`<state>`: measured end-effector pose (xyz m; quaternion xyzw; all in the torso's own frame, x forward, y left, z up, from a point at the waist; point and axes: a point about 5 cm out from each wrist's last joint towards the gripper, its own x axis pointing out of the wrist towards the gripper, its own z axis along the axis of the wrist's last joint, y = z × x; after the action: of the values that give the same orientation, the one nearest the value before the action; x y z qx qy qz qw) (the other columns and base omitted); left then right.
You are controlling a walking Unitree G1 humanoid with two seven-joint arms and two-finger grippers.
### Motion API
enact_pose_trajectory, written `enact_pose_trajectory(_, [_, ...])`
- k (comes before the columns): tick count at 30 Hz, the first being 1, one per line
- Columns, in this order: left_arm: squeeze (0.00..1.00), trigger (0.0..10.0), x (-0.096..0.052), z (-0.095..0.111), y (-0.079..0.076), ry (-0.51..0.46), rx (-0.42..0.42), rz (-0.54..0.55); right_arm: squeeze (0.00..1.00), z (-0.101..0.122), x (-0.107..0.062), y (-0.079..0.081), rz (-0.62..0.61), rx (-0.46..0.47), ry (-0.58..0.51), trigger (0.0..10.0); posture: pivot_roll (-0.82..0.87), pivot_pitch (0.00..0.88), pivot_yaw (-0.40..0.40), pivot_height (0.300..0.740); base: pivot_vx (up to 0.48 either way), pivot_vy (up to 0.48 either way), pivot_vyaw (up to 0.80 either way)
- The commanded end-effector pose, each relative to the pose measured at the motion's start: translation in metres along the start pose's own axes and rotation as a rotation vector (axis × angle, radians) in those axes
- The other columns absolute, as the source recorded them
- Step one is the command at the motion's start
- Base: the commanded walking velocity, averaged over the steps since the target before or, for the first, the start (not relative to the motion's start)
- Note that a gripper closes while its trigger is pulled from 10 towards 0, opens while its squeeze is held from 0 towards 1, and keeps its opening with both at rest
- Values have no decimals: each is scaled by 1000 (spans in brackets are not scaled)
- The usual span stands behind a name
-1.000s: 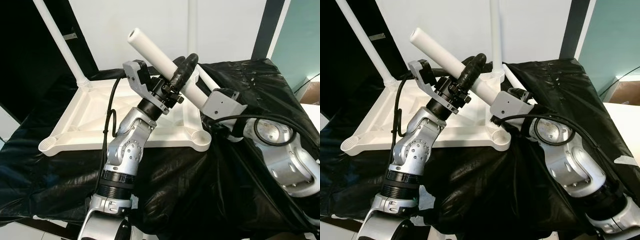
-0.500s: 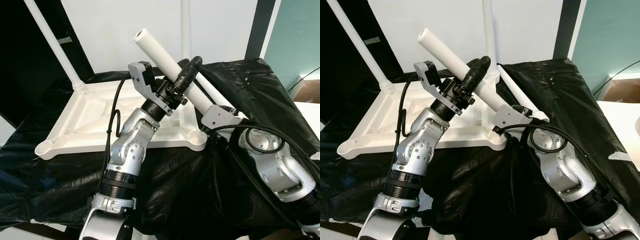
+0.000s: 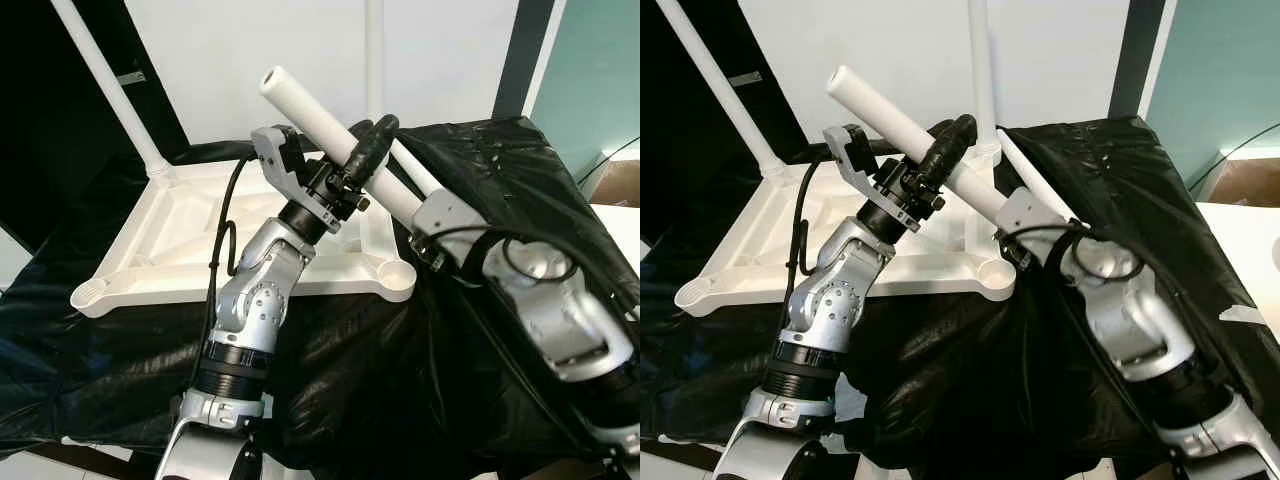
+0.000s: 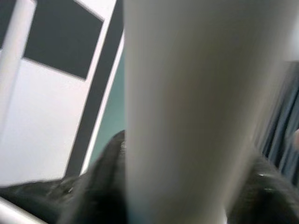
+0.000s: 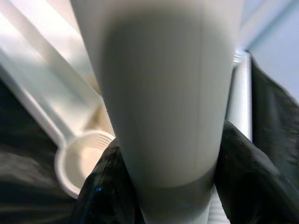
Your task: Building children table
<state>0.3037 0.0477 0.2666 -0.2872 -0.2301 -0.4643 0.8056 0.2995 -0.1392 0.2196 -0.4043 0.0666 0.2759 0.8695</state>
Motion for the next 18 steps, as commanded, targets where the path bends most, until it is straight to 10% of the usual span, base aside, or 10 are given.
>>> enact_pose_trajectory(1, [1000,10000,-2,4,-12,-18,-49,-170,0,4,0,-5,49,53,-25,0,-143,0,127,740,0,0,0])
enact_pose_trajectory(7, [1000,10000,-10,11,-34,-35,-121,-384,0,0,-2,-26,161,207,-20,0,-150,0,125,740,0,0,0])
enact_pose_trajectory(8, [624,10000,-13,10,-36,-18,-116,-405,0,-1,-1,-29,156,208,-19,0,-145,0,121,740,0,0,0])
enact_pose_trajectory(9, [0,10000,-17,8,-36,-2,-103,-419,0,-2,1,-31,146,203,-14,0,-145,0,121,740,0,0,0])
enact_pose_trajectory(17, [0,10000,-34,-7,-26,142,-30,-392,0,-1,3,-37,104,186,-17,0,-139,0,119,740,0,0,0])
enact_pose_trajectory(18, [0,10000,-39,-14,-21,217,-4,-377,0,2,3,-39,88,172,-23,1843,-132,0,118,740,0,0,0])
